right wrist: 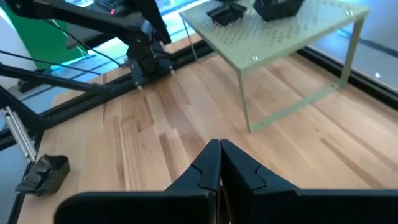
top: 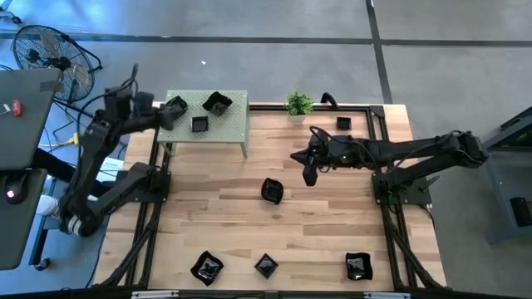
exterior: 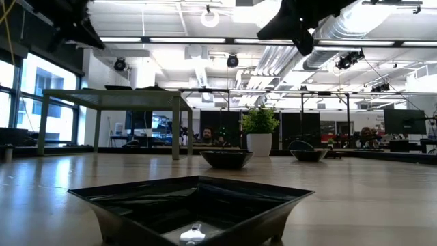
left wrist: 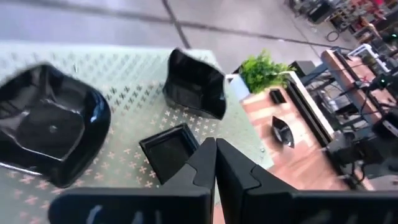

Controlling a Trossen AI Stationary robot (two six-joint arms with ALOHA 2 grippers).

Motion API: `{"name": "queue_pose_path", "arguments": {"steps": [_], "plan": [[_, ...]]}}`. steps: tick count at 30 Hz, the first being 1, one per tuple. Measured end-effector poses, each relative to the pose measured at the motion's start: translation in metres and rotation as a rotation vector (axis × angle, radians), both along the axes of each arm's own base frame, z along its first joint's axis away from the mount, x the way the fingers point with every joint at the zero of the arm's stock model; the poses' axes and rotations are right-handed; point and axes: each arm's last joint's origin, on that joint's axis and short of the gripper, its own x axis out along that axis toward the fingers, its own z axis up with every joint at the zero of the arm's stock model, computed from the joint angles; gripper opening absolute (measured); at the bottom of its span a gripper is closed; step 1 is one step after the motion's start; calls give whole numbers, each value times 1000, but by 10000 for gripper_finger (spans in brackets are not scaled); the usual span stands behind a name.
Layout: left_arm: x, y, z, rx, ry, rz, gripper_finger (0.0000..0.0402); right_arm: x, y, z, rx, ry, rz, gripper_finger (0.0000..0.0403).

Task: Pick & Place Mini shaped plates
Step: Stack the black distorted square plate on top of the stacked black distorted square plate on the shelf

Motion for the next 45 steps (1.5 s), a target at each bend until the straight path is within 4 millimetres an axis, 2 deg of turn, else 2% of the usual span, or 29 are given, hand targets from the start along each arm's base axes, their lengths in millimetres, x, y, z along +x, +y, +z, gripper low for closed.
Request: {"name": "queue_pose_path", "arguments": {"steps": [4, 8, 16, 23, 32, 41, 45], "plan": [[-7, -19, 5, 126, 12, -21, 2, -8, 0, 1, 9, 37, -5, 1], [-9, -27, 8, 194, 18, -41, 1, -14, 0, 0, 28, 72, -2, 2], [-4, -17, 3, 279, -5, -104, 1, -20, 6, -10, 71, 195, 66, 1], [9, -2, -13, 348, -83, -169, 0, -21, 12, -11, 82, 208, 85, 2], [46, -9, -17, 441, -60, -232, 0, -21, 16, -11, 85, 207, 109, 2], [108, -27, -23, 548, 12, -389, 0, -24, 18, -15, 122, 261, 167, 2], [129, -34, -31, 551, 40, -455, 0, -27, 21, -18, 157, 313, 226, 2]]}}
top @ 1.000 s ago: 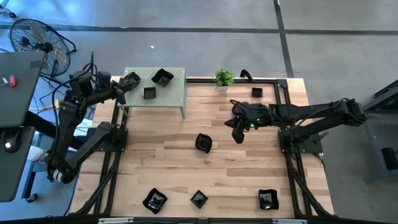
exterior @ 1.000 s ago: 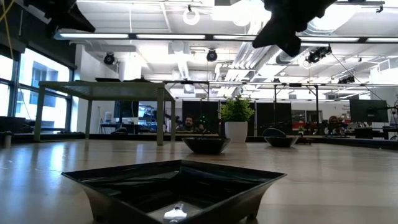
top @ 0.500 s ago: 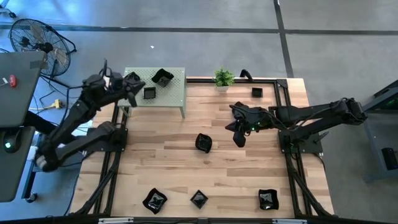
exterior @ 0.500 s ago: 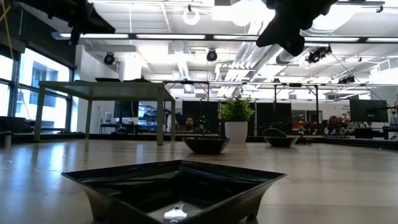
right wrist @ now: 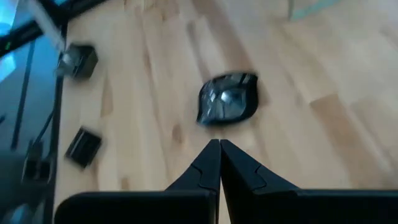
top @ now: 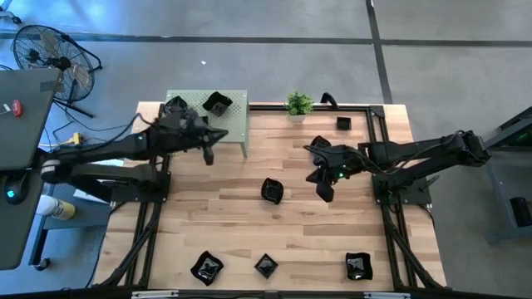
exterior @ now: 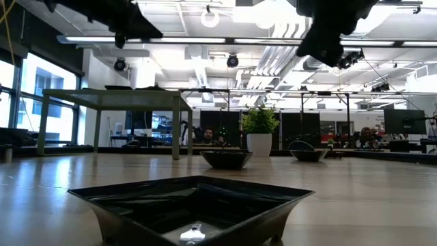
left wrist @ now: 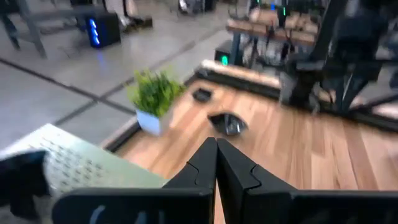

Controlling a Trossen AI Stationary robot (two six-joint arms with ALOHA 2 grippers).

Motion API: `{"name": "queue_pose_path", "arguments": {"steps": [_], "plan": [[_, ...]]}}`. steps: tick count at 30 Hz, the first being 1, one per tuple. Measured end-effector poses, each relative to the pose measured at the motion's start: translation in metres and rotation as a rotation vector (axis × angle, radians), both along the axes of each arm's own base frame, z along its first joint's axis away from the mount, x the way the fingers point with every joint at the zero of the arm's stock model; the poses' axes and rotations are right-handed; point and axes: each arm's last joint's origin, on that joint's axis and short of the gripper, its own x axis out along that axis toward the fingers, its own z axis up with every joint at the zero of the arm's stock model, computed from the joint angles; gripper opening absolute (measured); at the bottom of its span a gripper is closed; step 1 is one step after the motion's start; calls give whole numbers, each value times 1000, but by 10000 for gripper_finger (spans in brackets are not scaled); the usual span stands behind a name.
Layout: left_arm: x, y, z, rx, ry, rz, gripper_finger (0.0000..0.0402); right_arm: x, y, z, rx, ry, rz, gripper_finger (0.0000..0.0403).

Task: Pick & Place Mini shaped plates
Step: Stack the black distorted square plate on top of the stacked black distorted square plate on the shelf

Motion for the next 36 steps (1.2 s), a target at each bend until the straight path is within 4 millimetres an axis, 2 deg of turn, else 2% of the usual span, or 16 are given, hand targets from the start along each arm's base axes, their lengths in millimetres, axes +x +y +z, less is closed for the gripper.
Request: {"name": "queue_pose_path", "arguments": {"steps": [8, 15, 20, 28, 36], "plan": [[19, -1, -15, -108, 52, -23, 0, -15, 23, -12, 89, 191, 135, 2], [22, -1, -14, -125, 29, -63, 0, -39, 72, -18, 110, 339, 356, 6], [22, -1, -14, -127, 30, -68, 0, -59, 106, -24, 183, 403, 396, 43], [22, -2, -15, -129, 33, -74, 0, -87, 143, -57, 207, 521, 414, 122], [22, -2, -15, -129, 33, -74, 0, -92, 165, -84, 158, 610, 432, 121]]}}
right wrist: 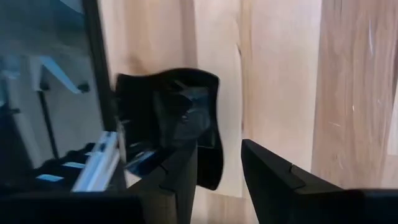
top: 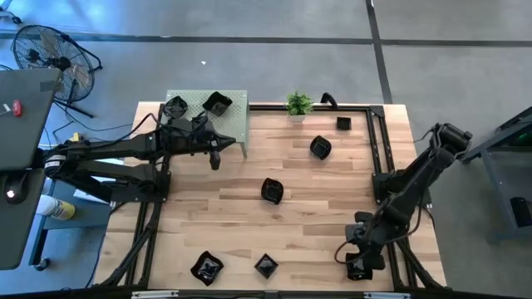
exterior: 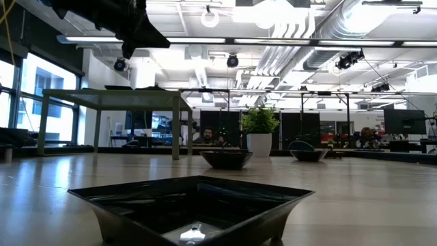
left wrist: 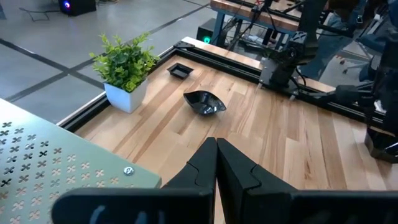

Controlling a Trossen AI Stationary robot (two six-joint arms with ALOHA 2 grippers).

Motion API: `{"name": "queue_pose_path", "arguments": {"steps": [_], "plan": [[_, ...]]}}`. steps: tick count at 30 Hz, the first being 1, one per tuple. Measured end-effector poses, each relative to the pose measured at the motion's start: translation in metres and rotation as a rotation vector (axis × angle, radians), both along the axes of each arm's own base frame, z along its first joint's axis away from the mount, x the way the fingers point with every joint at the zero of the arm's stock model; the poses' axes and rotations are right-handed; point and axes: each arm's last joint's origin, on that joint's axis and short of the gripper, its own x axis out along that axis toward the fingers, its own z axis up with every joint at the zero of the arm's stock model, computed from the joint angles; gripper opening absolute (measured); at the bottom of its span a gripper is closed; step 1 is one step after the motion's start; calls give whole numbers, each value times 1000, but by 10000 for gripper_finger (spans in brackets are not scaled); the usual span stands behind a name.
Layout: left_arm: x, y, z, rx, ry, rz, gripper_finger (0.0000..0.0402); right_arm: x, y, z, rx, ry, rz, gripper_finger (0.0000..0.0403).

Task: Pick & Place Mini shaped plates
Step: Stack the black distorted square plate on top of the stacked black distorted square plate on the shelf

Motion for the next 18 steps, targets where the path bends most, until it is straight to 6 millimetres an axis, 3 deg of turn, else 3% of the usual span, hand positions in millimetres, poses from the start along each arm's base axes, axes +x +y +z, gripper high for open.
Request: {"name": "queue_pose_path", "arguments": {"steps": [12, 18], "plan": [[-1, 0, -2, -24, 19, 4, 0, 12, 16, -28, -14, 20, 80, 83], [-1, 0, -4, -33, 30, 6, 0, 12, 17, -33, -32, 33, 87, 42]]}}
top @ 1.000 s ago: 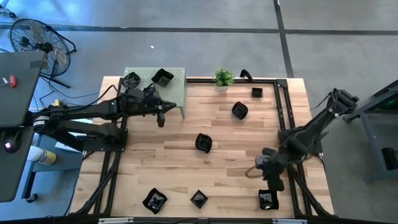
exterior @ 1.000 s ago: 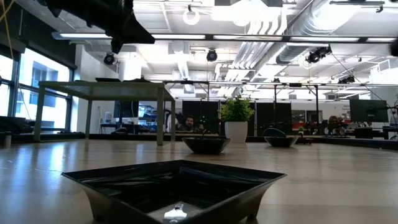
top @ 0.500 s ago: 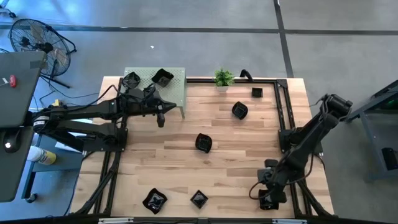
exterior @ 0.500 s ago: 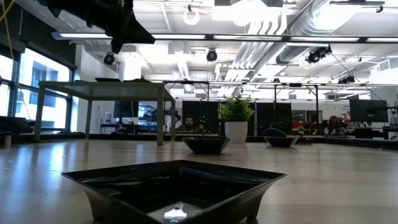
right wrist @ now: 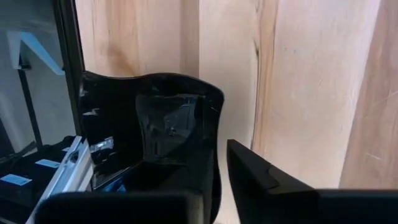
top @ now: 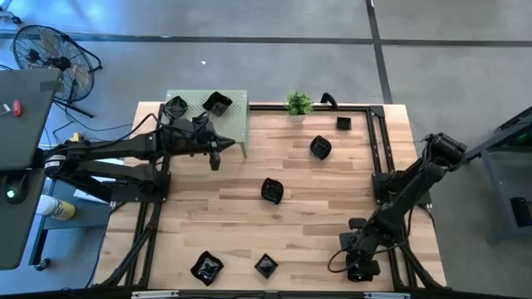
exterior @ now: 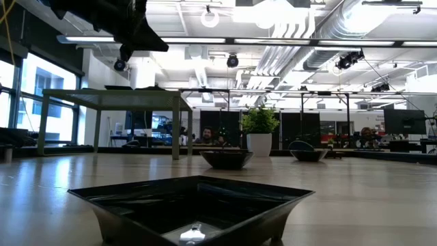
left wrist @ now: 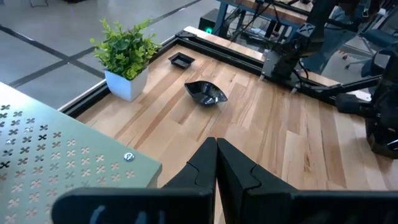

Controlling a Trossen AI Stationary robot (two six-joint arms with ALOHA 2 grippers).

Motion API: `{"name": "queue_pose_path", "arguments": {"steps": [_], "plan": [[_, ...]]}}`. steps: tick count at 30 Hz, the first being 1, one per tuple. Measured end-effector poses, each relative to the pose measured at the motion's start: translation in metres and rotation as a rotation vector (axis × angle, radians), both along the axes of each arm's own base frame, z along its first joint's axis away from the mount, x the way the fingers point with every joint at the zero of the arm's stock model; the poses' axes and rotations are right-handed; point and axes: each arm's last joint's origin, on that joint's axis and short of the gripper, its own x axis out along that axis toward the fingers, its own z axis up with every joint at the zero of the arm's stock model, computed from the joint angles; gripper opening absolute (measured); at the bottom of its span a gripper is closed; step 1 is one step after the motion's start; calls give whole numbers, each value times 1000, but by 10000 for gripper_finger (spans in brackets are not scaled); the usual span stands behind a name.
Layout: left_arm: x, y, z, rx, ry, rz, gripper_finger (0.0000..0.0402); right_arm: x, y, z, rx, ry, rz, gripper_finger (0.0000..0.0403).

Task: Pick & Place Mini shaped plates
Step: Stack the black distorted square plate on top of the stacked black distorted square plate on the shelf

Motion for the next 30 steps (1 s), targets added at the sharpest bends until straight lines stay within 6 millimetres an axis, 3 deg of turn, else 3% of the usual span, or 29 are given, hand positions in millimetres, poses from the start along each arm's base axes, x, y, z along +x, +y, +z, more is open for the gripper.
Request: {"name": "queue_pose_path", "arguments": {"steps": [5, 12, 18, 23, 30], "plan": [[0, 0, -1, -2, 8, 0, 0, 1, -1, 2, 5, -8, -7, 5], [0, 0, -1, -2, 7, 1, 0, 7, -11, 16, 52, -33, -110, 4], [0, 0, -1, -2, 7, 1, 0, 22, -37, 40, 162, -53, -327, 8], [0, 0, -1, -2, 7, 1, 0, 55, -66, 55, 200, -135, -510, 6], [0, 0, -1, -2, 14, 1, 0, 131, -107, 65, 88, -285, -679, 5]]}}
